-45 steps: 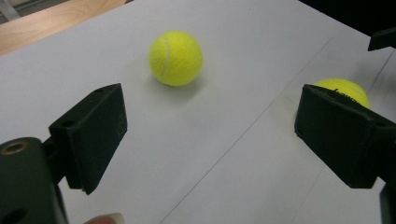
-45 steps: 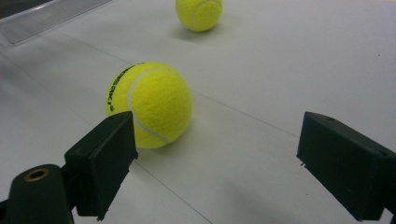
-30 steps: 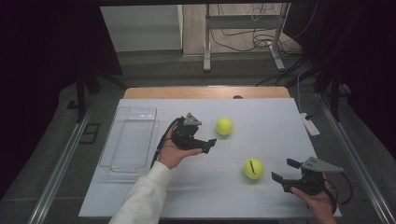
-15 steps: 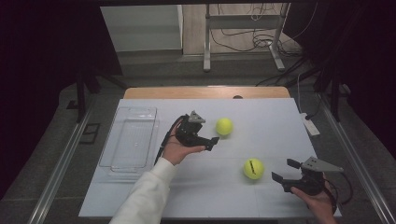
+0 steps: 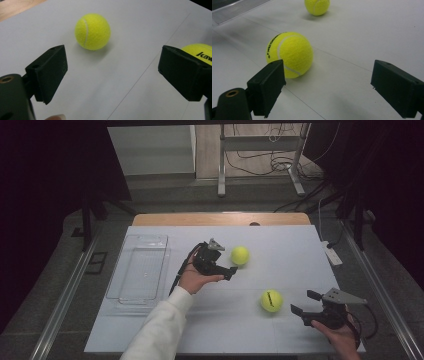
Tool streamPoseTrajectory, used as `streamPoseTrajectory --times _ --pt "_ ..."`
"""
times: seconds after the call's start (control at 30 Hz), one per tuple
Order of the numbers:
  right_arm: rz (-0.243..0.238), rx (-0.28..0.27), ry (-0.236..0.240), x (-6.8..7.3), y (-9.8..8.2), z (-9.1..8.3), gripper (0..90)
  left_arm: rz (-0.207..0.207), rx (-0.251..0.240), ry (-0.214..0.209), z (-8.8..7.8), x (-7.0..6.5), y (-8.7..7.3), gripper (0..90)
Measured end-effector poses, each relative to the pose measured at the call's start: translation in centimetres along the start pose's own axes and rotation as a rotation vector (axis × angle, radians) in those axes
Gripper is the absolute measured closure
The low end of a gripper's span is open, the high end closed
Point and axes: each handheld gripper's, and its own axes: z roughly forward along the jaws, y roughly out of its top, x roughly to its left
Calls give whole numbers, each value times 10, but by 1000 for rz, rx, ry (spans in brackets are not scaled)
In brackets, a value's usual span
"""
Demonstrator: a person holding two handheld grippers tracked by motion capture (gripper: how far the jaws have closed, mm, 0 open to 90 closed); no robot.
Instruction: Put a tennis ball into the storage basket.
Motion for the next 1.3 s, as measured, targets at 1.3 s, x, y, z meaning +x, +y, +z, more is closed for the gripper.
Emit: streamPoseTrajectory --times 1.3 --pt "2 0 3 -1 0 1 122 2 50 6 31 4 20 99"
